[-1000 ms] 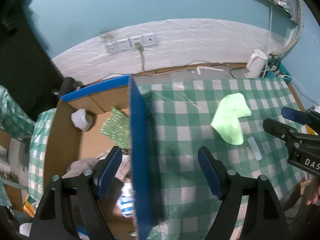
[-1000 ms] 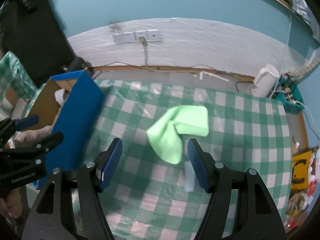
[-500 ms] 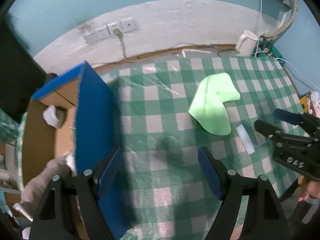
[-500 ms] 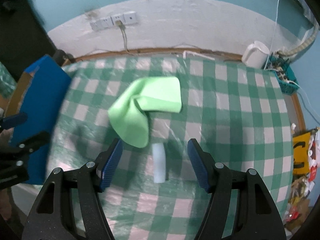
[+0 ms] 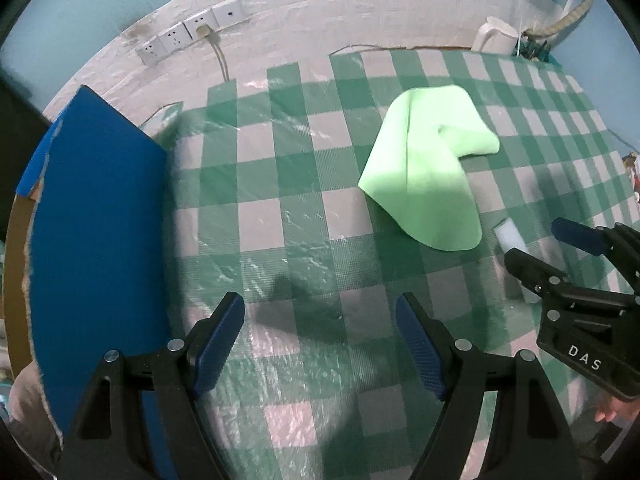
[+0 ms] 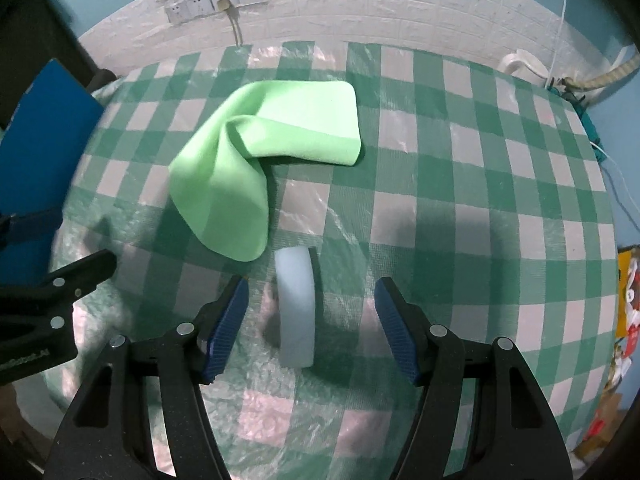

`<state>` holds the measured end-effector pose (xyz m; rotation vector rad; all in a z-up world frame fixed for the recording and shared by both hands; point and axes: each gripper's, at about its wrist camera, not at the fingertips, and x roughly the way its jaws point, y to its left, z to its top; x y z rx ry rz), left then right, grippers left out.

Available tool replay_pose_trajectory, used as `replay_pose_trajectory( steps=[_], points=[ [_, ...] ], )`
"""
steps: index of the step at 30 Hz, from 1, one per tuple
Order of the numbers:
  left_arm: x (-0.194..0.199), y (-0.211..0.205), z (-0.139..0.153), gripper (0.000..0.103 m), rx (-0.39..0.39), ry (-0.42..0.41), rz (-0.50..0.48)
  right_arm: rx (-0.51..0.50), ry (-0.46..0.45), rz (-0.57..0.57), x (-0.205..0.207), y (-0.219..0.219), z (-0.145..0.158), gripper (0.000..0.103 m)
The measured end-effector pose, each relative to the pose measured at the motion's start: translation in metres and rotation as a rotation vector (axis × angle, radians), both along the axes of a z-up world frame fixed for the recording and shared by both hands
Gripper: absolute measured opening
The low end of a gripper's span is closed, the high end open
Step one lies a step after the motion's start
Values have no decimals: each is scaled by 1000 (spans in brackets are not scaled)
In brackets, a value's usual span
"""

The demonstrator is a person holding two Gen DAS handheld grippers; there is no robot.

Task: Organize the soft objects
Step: 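Grasp the white foam roll with the right tool while the left tool grasps the green cloth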

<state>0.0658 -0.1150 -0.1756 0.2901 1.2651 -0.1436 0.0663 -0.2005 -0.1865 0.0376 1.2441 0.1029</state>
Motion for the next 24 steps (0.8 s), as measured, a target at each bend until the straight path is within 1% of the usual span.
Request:
replay_pose_trajectory(
  steps=[6,8,9,10,11,12,13,17,19,21,22,24],
  points=[
    [5,-8,-11,79,3,21,-5,-12,20,12,-2,2,-14,55],
    [6,-10,-12,79,2,21,-8,-41,4,25,-3,6,-15,51],
    [6,-12,-13,79,-2,20,-10,-53,1,30,-4,8,-15,46],
    [7,-13,-13,79,-5,19,-11,-60,-6,34,-4,9,-14,36],
    [7,-15,-13,79,-8,18,-10,-57,-11,40,-4,8,-13,31],
    [9,-16,-12,79,-13,16,-8,-46,-11,45,-4,8,-13,22],
    [8,-17,-12,79,-17,15,-8,-23,-6,49,-4,8,-12,15],
    [13,-24,-10,79,-37,5,-17,-15,-8,42,-1,5,-7,14],
    [18,-27,-10,79,-40,2,-24,-3,-14,25,1,-1,-5,14],
    [24,-30,-7,80,-58,-5,-25,11,-22,0,2,-8,-1,14],
    [29,-31,-5,80,-74,-7,-21,18,-27,-14,2,-13,1,14],
    [37,-31,-3,88,-106,-9,-16,32,-37,-36,4,-20,5,14]
  ],
)
